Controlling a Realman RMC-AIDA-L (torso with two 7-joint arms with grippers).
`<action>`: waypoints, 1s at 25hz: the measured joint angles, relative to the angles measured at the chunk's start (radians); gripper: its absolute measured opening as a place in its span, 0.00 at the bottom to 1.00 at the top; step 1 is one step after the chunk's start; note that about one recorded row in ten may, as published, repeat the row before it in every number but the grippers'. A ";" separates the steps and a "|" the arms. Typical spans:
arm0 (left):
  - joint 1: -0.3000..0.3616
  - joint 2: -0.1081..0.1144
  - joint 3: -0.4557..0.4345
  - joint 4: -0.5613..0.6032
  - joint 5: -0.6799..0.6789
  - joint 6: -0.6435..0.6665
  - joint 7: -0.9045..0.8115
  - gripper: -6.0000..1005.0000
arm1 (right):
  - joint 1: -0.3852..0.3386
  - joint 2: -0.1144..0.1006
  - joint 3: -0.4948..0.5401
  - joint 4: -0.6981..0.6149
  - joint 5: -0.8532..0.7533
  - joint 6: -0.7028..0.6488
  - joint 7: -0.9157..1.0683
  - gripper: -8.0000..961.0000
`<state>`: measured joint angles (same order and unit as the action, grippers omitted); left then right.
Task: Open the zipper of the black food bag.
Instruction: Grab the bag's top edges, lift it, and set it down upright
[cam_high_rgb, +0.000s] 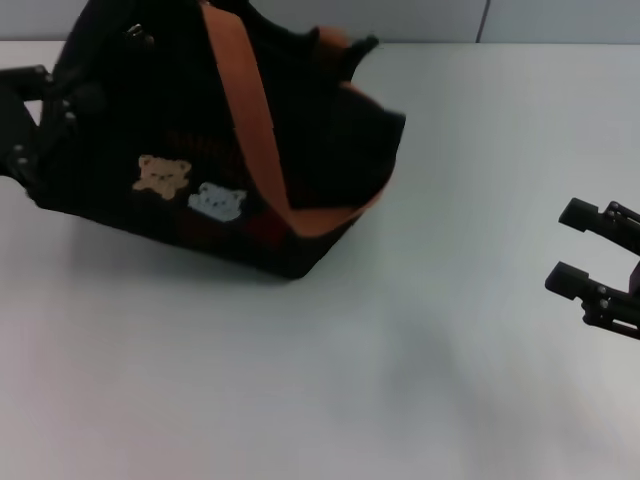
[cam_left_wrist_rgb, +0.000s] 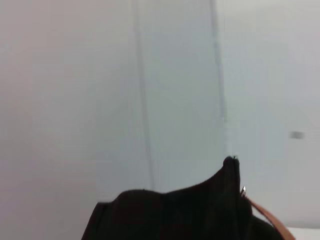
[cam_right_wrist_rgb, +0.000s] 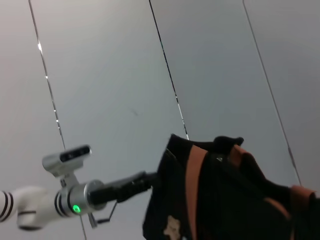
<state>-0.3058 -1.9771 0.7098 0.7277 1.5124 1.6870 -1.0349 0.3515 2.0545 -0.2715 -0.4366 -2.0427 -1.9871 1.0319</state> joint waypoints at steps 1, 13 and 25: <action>0.001 0.003 0.006 0.119 0.043 0.035 -0.061 0.11 | -0.001 0.000 0.000 0.004 0.000 0.000 0.000 0.85; -0.014 -0.096 0.156 0.802 0.283 0.193 -0.359 0.10 | 0.001 0.025 0.199 0.101 0.016 0.086 -0.030 0.85; -0.032 -0.097 0.265 0.812 0.281 0.123 -0.366 0.10 | 0.095 0.026 0.278 0.245 0.113 0.319 -0.151 0.84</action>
<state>-0.3374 -2.0739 0.9748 1.5393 1.7939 1.8103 -1.4005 0.4463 2.0809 0.0060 -0.1914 -1.9295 -1.6680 0.8809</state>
